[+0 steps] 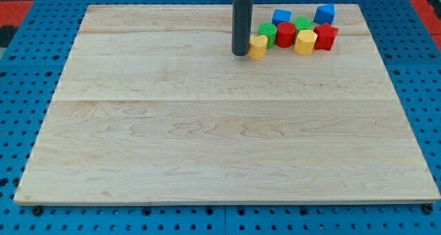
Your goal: Move the blue blocks to the top center of the board
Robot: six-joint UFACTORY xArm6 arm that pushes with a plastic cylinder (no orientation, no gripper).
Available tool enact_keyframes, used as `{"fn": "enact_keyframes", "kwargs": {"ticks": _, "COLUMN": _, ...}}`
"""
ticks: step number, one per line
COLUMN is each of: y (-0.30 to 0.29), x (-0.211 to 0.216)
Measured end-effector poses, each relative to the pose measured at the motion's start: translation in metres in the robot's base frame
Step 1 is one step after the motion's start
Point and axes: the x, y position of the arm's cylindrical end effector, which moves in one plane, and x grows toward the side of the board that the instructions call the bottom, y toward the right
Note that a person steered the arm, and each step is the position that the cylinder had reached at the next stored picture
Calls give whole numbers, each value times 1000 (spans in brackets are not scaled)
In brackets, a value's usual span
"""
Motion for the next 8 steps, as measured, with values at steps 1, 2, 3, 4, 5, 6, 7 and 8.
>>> {"fn": "enact_keyframes", "kwargs": {"ticks": 1, "y": 0, "x": 0}}
{"fn": "enact_keyframes", "kwargs": {"ticks": 2, "y": 51, "x": 41}}
{"fn": "enact_keyframes", "kwargs": {"ticks": 3, "y": 169, "x": 63}}
{"fn": "enact_keyframes", "kwargs": {"ticks": 4, "y": 276, "x": 6}}
{"fn": "enact_keyframes", "kwargs": {"ticks": 5, "y": 312, "x": -68}}
{"fn": "enact_keyframes", "kwargs": {"ticks": 6, "y": 276, "x": -121}}
{"fn": "enact_keyframes", "kwargs": {"ticks": 7, "y": 201, "x": -95}}
{"fn": "enact_keyframes", "kwargs": {"ticks": 8, "y": 118, "x": -91}}
